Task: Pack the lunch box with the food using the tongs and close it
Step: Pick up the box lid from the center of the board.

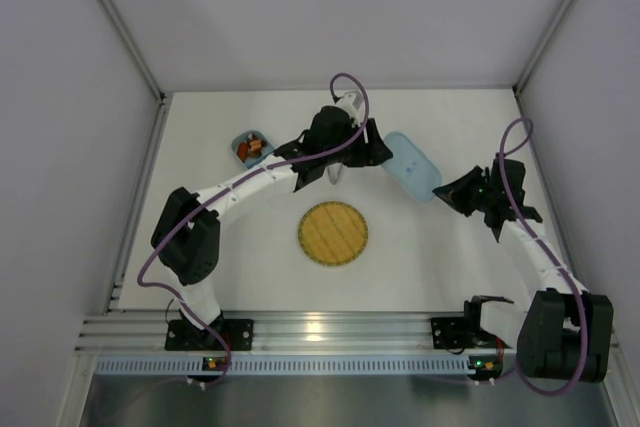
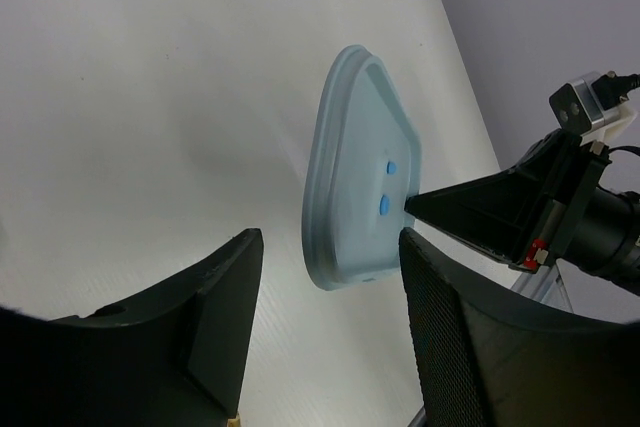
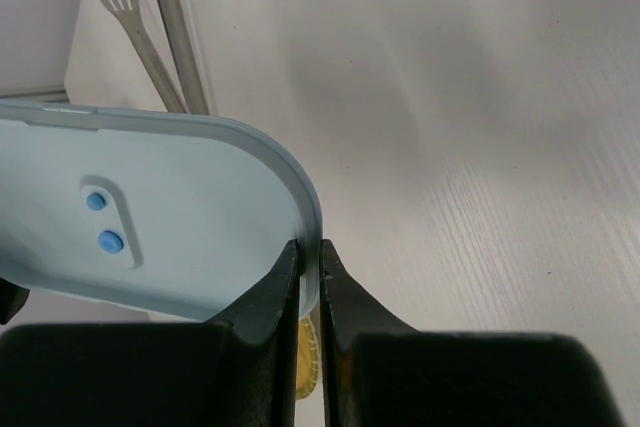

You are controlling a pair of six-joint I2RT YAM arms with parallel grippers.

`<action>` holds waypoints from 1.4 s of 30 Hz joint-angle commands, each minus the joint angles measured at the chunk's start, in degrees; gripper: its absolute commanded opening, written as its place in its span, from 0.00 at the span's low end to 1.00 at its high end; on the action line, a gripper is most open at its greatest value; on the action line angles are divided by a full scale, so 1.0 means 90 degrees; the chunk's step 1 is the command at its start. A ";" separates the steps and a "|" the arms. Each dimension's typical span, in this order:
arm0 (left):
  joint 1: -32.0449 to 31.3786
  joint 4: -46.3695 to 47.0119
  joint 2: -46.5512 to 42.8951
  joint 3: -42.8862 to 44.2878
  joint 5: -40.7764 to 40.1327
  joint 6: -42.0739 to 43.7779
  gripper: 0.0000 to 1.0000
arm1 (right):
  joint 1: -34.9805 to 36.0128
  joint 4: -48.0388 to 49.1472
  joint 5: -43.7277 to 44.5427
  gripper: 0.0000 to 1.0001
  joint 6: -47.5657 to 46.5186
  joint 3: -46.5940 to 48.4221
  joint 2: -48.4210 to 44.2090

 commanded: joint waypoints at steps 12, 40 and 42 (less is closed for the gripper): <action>0.0010 0.0319 0.0098 0.0216 0.0384 0.0225 0.47 | 0.0174 0.0644 -0.0248 0.01 0.0096 0.0334 -0.0174; 0.0664 -0.0901 -0.0467 0.0939 0.0873 0.1494 0.00 | 0.0204 0.0468 -0.0532 0.49 -0.0275 0.0617 -0.0145; 0.0888 -0.1106 -0.0692 0.1017 0.0679 0.1816 0.00 | 0.0204 0.0419 -0.0522 0.49 -0.0304 0.0695 -0.0213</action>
